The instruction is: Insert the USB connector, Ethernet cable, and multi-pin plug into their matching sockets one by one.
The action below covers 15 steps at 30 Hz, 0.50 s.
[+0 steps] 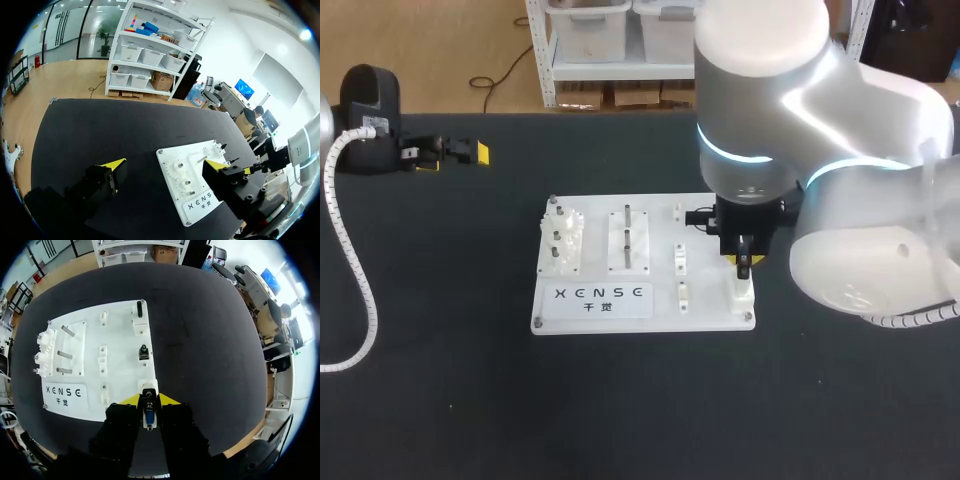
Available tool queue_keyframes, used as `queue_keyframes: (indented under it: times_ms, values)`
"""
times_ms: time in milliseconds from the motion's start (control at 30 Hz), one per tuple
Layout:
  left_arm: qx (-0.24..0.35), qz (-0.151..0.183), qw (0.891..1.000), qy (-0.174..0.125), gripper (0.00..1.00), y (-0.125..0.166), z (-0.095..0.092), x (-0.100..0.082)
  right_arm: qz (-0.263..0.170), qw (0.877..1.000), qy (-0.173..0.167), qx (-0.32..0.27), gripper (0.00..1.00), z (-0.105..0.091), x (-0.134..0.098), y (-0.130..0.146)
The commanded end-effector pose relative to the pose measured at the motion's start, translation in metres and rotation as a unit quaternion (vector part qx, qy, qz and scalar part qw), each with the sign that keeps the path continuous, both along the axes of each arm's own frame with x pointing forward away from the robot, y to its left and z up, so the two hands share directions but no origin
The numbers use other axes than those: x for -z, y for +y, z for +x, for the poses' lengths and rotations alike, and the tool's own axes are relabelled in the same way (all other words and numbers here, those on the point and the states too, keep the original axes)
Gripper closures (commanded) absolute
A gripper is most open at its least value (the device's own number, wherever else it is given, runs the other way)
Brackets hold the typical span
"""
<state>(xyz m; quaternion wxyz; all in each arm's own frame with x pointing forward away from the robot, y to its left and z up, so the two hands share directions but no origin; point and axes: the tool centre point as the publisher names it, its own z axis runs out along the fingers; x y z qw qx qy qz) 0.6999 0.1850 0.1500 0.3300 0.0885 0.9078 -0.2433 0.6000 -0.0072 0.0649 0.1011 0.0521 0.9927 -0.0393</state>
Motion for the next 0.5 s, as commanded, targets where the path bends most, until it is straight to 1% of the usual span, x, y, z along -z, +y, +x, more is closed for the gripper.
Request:
queue_keyframes:
  times_ms: [33, 500]
  values:
    - [0.0, 0.0, 1.0, 0.0, 0.0, 0.0, 0.0, 0.0, 0.003, 1.0, -0.004, -0.002, 1.0, -0.0031, -0.0019, -0.0016]
    - [0.0, 0.0, 1.0, 0.0, 0.0, 0.0, 0.0, 0.0, -0.002, 1.0, -0.004, 0.0, 1.0, -0.0026, 0.0, -0.0039]
